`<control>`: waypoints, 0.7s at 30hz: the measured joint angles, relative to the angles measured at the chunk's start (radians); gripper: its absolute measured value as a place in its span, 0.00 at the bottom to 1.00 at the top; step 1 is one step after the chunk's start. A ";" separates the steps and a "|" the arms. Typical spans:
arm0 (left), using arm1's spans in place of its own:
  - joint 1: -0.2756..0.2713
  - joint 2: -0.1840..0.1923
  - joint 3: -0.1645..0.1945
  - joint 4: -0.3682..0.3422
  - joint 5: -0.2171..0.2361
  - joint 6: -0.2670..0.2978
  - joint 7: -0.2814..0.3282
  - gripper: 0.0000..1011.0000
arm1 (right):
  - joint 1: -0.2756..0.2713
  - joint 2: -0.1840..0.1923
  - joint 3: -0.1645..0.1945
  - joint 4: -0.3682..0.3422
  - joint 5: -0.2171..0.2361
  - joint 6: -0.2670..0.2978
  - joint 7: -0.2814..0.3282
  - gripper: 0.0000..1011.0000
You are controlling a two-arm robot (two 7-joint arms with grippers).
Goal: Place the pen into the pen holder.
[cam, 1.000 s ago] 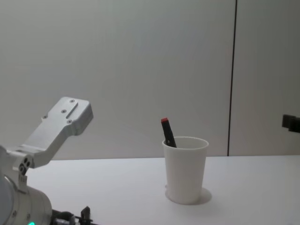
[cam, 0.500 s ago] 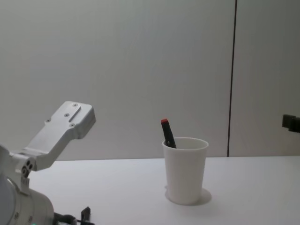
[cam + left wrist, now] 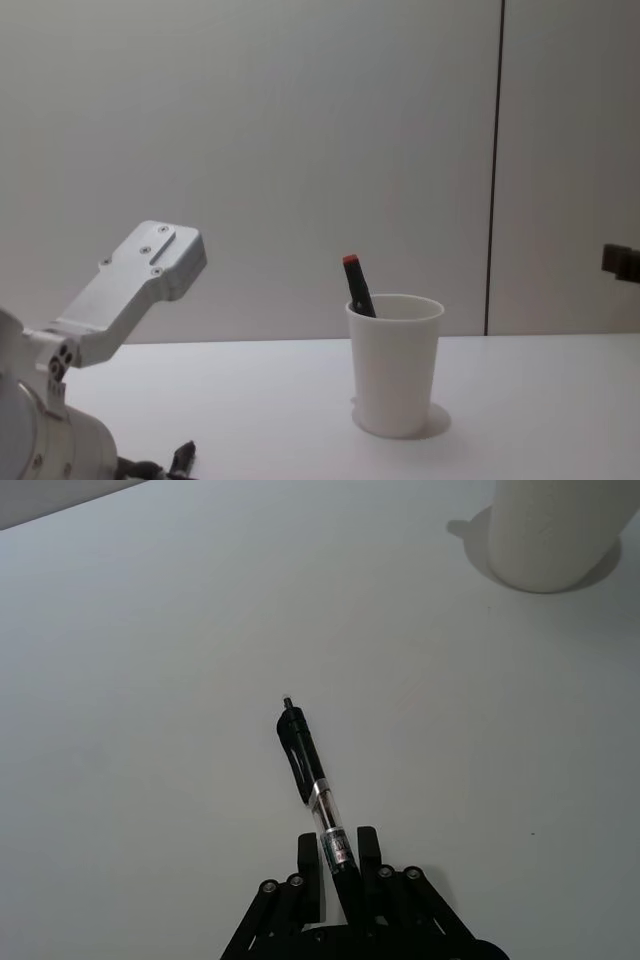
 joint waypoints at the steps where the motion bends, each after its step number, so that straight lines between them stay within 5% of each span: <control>1: 0.000 0.000 -0.001 0.000 0.001 0.000 -0.001 0.25 | 0.000 0.000 0.000 0.000 0.000 0.000 0.000 0.99; 6: -0.001 -0.003 -0.007 0.004 0.006 0.000 -0.008 0.14 | 0.000 0.000 0.000 0.000 0.000 0.000 0.000 0.99; 21: -0.008 -0.005 -0.027 0.007 0.032 -0.047 -0.032 0.14 | 0.000 0.000 0.000 0.000 0.000 0.000 0.000 0.99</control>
